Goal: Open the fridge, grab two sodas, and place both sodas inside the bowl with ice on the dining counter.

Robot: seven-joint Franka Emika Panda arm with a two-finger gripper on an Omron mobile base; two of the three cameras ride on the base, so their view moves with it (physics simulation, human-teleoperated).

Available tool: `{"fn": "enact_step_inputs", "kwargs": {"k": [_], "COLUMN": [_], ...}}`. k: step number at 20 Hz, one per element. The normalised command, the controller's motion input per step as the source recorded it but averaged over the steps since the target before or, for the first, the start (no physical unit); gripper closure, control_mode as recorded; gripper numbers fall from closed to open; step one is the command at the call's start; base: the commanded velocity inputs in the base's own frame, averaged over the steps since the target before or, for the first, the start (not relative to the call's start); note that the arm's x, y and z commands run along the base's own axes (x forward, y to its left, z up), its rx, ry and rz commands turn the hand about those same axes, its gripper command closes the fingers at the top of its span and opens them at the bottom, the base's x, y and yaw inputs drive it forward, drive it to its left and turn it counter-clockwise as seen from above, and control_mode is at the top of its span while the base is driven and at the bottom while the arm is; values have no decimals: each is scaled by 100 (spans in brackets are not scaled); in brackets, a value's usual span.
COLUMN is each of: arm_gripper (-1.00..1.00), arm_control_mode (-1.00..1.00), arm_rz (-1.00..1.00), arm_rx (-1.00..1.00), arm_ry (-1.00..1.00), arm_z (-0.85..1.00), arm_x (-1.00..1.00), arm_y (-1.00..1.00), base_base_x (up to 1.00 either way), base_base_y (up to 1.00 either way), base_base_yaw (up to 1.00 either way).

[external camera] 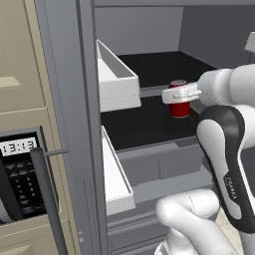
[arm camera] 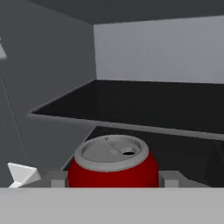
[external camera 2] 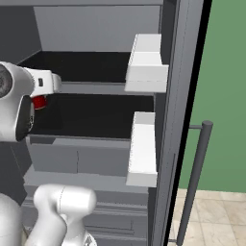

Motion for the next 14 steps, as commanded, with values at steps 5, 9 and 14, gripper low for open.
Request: {"fn": "enact_step_inputs", "kwargs": {"k": [5,9,14], "arm_gripper": [100,100,100], "arm_control_mode": [-100,-100,-100], "arm_rz": [-2,-1,1], "arm_rx": [-11,-9,-9], "arm_ry": [2,5,8], "arm_z": [-29,-43,-66], "arm_x": [-80,-61,-41], "arm_y": [-26,-6,-5], "base_base_x": [0,0,0], "base_base_y": [0,0,0], "base_base_yaw": [0,0,0]}}
